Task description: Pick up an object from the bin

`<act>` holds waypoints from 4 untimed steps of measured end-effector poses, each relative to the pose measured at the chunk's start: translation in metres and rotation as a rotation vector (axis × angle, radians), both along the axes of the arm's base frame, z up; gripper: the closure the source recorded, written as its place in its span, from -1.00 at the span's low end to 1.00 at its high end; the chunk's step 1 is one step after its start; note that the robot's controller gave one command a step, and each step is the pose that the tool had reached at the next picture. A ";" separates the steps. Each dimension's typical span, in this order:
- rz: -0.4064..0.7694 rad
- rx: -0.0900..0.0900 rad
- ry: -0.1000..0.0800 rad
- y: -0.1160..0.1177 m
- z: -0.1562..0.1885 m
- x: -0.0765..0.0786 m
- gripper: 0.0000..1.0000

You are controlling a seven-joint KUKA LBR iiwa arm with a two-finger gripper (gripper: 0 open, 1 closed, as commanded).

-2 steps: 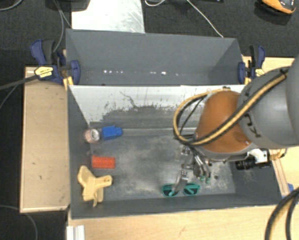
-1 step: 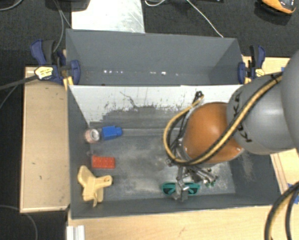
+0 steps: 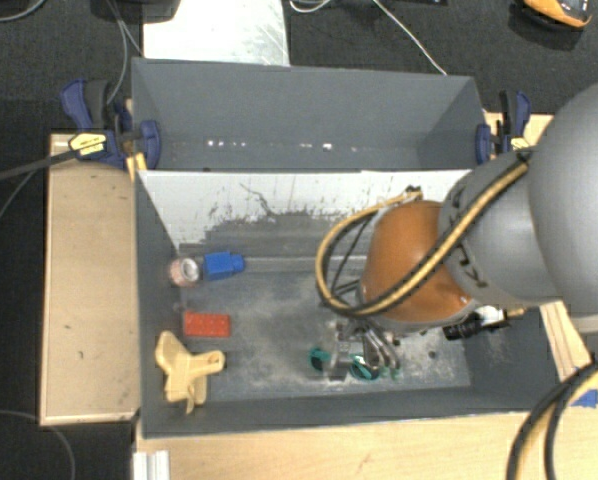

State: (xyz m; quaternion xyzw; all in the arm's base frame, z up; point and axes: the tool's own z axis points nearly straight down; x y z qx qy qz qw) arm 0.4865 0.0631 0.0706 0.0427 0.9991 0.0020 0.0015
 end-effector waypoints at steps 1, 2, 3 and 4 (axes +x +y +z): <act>-0.007 0.000 0.000 0.000 0.000 0.001 1.00; -0.006 0.000 0.000 0.000 0.004 0.000 1.00; -0.005 0.001 -0.002 0.000 0.011 0.001 1.00; -0.005 0.001 -0.002 0.000 0.017 0.001 1.00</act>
Offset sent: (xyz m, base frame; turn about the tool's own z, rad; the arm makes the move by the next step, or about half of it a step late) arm 0.0000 -0.0001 0.0241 0.0000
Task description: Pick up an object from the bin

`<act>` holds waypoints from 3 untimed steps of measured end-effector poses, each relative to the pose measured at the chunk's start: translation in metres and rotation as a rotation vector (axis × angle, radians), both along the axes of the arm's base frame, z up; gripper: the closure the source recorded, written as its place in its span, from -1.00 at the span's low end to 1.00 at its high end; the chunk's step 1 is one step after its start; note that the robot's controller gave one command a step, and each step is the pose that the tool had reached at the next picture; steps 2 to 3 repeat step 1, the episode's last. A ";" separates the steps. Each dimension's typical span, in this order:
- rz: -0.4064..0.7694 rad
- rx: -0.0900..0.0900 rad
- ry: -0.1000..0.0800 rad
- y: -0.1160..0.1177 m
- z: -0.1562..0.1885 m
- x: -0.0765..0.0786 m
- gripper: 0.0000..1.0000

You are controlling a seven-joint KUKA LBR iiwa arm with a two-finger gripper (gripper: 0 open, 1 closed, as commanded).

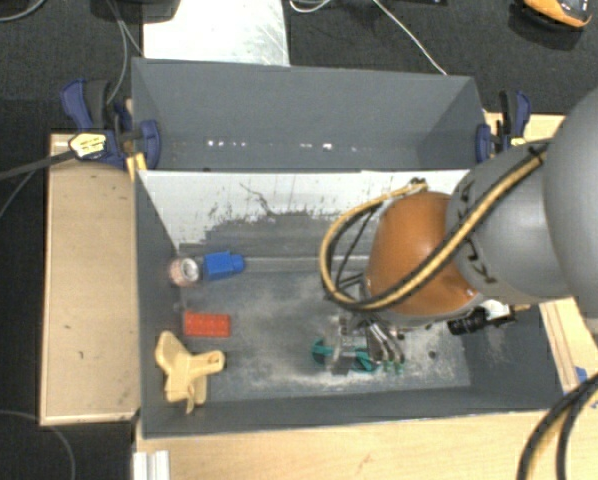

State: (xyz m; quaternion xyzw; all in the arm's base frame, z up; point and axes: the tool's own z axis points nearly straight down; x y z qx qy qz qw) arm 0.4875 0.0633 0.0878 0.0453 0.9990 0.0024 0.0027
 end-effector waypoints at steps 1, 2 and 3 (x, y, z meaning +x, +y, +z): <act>0.000 0.000 -0.001 0.000 0.006 0.000 1.00; 0.000 0.000 -0.001 0.000 0.006 0.000 1.00; 0.000 0.000 -0.001 0.000 0.006 0.000 1.00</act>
Offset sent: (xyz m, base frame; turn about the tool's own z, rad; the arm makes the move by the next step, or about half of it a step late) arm -0.0001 -0.0001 0.0433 0.0000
